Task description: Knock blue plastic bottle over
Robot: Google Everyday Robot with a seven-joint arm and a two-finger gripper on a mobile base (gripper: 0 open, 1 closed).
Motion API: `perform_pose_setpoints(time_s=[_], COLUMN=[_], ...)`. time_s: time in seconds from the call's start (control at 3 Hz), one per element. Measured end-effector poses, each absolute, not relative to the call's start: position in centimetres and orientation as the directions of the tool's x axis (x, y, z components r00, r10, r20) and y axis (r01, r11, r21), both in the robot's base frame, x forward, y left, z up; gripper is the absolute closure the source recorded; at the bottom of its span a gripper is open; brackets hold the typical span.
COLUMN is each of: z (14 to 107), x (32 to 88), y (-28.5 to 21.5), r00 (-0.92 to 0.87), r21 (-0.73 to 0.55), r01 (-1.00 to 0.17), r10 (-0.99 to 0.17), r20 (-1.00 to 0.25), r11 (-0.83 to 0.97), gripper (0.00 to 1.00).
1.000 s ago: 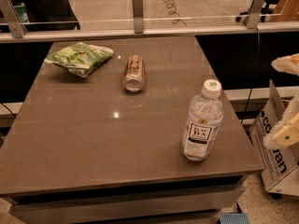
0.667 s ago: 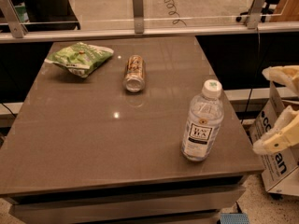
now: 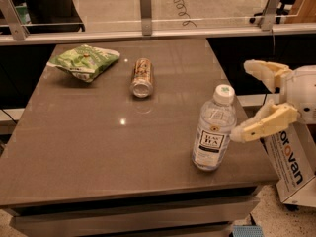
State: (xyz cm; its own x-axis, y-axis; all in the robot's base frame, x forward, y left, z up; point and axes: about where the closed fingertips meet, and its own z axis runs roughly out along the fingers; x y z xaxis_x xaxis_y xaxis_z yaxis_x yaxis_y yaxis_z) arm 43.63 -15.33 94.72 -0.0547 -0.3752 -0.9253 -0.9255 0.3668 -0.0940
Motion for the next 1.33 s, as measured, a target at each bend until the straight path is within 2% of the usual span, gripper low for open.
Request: perform_pose_setpoints(time_s=[0.67,1.33], z=[97.9,99.4], x=[45.0,45.9], y=[-8.8,-2.4], r00=[-0.084,-0.108], r21=[0.028,0.089], r01=[-0.946,-0.955], r10=[-0.161,-0.051], r20=[-0.983,-0.993], r11=[0.322,0.284], gripper=[0.0,0.0])
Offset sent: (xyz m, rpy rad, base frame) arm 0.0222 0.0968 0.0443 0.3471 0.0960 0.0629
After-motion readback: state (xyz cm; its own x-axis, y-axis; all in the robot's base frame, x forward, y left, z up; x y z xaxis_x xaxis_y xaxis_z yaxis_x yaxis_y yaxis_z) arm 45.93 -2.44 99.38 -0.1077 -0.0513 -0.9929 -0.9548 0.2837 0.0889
